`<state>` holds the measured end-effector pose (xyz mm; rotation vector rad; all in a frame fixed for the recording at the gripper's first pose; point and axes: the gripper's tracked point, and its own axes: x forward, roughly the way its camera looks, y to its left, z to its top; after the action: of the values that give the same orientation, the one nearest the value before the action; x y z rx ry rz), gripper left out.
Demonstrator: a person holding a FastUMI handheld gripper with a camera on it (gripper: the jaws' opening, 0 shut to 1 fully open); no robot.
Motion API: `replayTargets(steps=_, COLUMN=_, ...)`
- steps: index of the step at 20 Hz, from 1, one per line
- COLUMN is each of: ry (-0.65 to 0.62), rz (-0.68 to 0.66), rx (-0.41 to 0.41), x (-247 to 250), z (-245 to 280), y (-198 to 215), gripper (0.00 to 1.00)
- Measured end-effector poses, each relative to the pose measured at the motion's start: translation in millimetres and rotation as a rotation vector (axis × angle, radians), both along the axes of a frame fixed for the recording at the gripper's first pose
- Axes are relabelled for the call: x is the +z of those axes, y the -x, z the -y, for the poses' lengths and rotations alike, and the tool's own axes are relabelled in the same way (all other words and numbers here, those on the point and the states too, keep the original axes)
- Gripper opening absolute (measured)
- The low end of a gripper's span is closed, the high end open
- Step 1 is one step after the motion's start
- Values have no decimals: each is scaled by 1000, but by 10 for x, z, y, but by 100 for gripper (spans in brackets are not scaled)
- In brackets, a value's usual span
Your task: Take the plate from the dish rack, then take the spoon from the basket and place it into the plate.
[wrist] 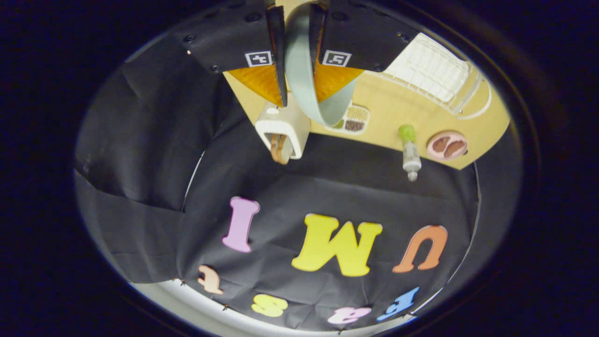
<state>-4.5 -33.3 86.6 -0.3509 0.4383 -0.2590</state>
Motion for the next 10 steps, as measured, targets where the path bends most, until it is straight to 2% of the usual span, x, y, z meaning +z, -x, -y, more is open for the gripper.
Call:
replayTargets(steps=1, ry=60, rz=20, rx=20, x=137, z=-55, y=75, gripper=25)
replayTargets(steps=3, ry=19, rz=43, rx=70, x=223, z=-326, y=195, gripper=25)
replayTargets(steps=7, ry=-231, rz=-58, rx=125, x=-240, z=-535, y=589, gripper=25)
replayTargets(steps=10, ry=-424, rz=-144, rx=133, x=-645, z=-540, y=957, gripper=25)
